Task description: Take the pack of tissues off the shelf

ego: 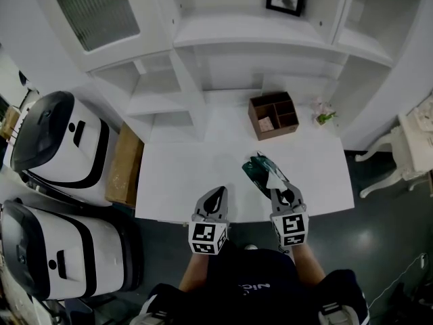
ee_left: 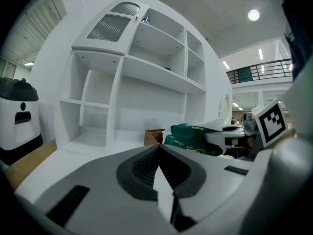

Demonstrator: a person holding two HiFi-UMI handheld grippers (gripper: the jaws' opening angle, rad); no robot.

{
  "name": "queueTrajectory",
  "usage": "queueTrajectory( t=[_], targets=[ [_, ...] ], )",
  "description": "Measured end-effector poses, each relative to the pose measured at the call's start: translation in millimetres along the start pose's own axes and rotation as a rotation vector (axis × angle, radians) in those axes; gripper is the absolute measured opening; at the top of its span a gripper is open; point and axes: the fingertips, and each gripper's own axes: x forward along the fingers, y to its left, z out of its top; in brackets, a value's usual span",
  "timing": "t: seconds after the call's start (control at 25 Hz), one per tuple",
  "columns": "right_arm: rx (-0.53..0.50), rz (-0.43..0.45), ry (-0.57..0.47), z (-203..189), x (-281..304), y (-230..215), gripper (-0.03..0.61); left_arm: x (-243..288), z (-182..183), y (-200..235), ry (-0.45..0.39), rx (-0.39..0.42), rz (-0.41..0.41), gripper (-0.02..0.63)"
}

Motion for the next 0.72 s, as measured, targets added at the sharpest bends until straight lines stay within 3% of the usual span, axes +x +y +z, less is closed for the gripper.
queueTrajectory(
  t=[0.72],
  targets=[
    [-0.063,-0.01,0.002,10,16,4,0.012,9,8,17,-0.029,-0.049,-0.01,0.003]
  ],
)
